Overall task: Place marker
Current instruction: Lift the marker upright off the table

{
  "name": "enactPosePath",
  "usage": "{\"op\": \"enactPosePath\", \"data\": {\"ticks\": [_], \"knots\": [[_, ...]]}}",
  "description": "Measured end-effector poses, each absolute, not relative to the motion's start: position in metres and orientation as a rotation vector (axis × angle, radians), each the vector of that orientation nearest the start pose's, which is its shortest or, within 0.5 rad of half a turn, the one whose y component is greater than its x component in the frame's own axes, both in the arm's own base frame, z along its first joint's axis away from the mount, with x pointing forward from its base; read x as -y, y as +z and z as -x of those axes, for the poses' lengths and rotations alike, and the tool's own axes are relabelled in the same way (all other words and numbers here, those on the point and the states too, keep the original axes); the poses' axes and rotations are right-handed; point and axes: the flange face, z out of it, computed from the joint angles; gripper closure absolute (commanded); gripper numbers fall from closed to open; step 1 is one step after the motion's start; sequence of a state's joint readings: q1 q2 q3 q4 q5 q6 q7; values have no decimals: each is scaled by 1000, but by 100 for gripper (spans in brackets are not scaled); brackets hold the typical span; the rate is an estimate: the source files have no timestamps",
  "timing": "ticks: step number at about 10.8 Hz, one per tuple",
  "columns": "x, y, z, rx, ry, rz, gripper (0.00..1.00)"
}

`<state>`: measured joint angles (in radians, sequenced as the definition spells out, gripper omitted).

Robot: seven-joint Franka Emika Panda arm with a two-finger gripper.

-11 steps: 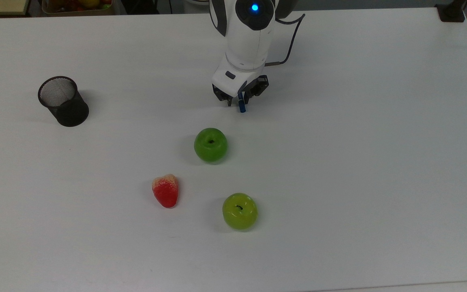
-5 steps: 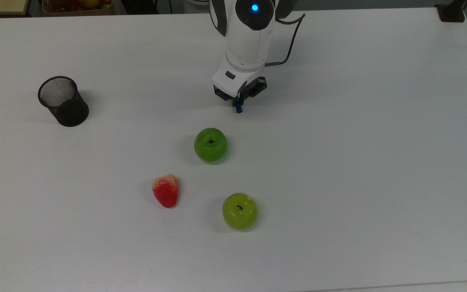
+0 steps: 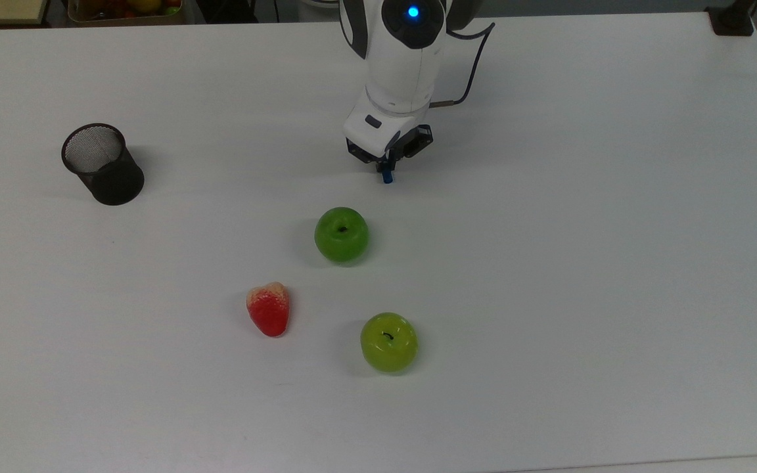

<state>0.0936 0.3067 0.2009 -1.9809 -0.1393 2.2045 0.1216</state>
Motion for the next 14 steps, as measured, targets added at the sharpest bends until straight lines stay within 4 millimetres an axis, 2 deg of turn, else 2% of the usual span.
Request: {"op": "enactPosePath", "data": {"ticks": [3,6,11,12,14], "knots": [[-162,321,-579,386,112,3184,94],[-158,349,-589,328,130,3202,94],[-154,453,-599,227,150,3240,94],[-153,468,-598,221,133,3242,94],[-151,476,-597,210,119,3244,94]]}}
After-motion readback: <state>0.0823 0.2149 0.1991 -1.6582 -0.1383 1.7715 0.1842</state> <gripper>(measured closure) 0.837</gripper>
